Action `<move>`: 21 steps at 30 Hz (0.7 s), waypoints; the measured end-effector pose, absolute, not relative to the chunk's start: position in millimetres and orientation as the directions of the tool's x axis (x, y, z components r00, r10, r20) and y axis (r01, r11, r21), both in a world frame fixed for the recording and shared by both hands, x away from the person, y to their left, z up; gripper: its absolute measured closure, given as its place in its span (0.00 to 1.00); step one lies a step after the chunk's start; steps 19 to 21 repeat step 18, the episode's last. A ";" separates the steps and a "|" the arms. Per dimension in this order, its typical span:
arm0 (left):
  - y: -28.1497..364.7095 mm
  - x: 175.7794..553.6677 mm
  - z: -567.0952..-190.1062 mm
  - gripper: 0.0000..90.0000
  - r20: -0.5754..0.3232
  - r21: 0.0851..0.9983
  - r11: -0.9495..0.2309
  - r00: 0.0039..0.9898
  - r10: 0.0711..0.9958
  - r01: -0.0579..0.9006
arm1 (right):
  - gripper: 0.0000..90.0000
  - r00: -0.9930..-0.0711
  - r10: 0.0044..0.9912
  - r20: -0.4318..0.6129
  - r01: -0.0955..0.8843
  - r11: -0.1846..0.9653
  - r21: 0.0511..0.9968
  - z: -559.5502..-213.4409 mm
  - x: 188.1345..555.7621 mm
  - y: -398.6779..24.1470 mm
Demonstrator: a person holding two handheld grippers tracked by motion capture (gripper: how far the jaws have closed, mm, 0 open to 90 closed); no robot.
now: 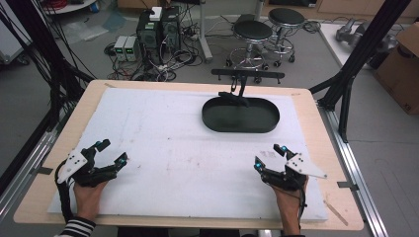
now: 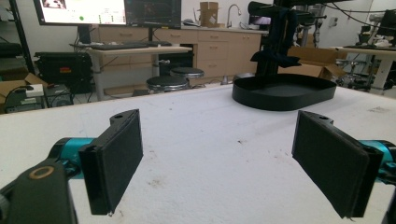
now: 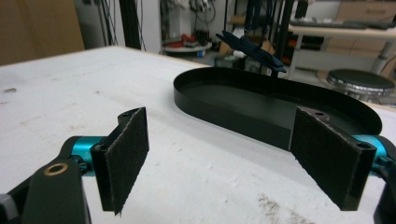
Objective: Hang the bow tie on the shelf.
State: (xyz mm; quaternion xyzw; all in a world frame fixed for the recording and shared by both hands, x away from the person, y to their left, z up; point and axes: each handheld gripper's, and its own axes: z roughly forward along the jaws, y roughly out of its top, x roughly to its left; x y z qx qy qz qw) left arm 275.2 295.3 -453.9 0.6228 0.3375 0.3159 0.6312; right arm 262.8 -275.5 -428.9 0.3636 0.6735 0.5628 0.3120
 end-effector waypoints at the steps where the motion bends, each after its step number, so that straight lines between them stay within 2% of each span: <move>1: 295.3 275.2 -453.9 0.18 -0.033 0.999 0.026 0.573 0.819 0.021 | 0.18 -0.532 0.847 -0.014 0.130 0.098 0.987 -433.9 259.1 -275.4; 6: 295.5 275.3 -453.9 0.18 -0.036 0.999 0.028 0.573 0.819 0.023 | 0.16 -0.501 0.865 -0.004 0.122 0.076 0.990 -450.5 254.3 -277.7; 21: 295.9 275.3 -454.1 0.18 -0.041 0.999 0.034 0.569 0.821 0.024 | 0.14 -0.465 0.885 -0.004 0.092 0.053 0.994 -451.9 251.5 -278.1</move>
